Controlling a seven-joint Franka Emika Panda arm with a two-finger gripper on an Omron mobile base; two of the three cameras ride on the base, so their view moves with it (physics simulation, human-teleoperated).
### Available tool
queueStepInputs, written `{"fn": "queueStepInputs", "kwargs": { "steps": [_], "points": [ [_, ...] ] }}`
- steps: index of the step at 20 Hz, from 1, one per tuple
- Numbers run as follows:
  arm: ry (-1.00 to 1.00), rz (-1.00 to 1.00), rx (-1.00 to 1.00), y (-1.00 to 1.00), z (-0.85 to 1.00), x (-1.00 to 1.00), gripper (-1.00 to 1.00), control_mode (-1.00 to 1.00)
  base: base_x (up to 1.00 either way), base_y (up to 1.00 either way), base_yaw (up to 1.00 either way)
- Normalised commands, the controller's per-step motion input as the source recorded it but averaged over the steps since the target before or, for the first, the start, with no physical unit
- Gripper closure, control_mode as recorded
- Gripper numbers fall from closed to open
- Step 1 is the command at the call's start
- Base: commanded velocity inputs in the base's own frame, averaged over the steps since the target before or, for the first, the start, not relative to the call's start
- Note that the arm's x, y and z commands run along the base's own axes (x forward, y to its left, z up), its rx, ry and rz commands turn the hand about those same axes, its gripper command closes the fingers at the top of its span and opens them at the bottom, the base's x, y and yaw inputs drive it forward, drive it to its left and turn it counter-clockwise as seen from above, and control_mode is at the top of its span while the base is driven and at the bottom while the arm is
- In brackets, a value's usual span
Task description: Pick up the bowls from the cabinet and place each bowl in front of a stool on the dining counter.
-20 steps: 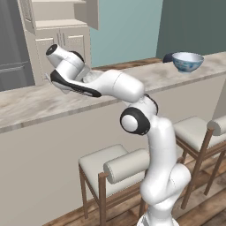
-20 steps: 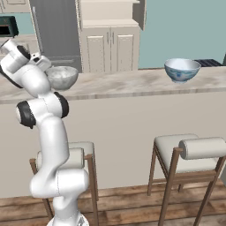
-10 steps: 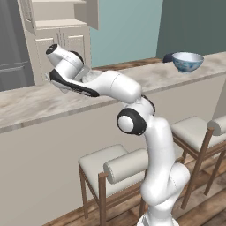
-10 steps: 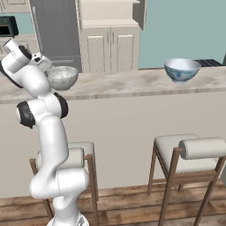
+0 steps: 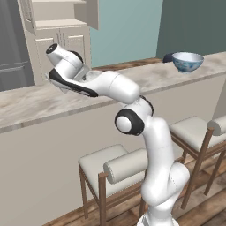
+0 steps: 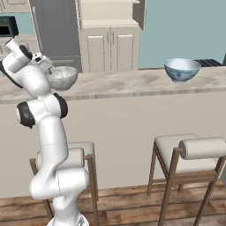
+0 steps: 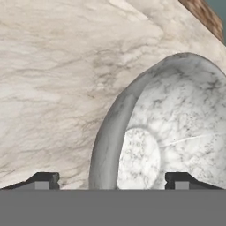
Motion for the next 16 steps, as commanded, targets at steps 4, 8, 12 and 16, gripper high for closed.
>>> {"fn": "queueStepInputs", "kwargs": {
  "steps": [4, 8, 12, 16],
  "points": [
    [0.0, 0.0, 0.0, 0.0, 0.0, 0.0, -1.0, -1.0, 0.0, 0.0, 0.0],
    [0.0, -0.04, 0.0, 0.02, 0.32, -0.04, -1.0, -1.0, 0.0, 0.0, 0.0],
    [0.0, -0.05, 0.05, 0.0, 0.94, -0.11, -1.0, -1.0, 0.0, 0.0, 0.0],
    [0.04, 0.0, 0.08, 0.0, 1.0, -0.54, -1.0, -1.0, 0.0, 0.0, 0.0]
  ]
}}
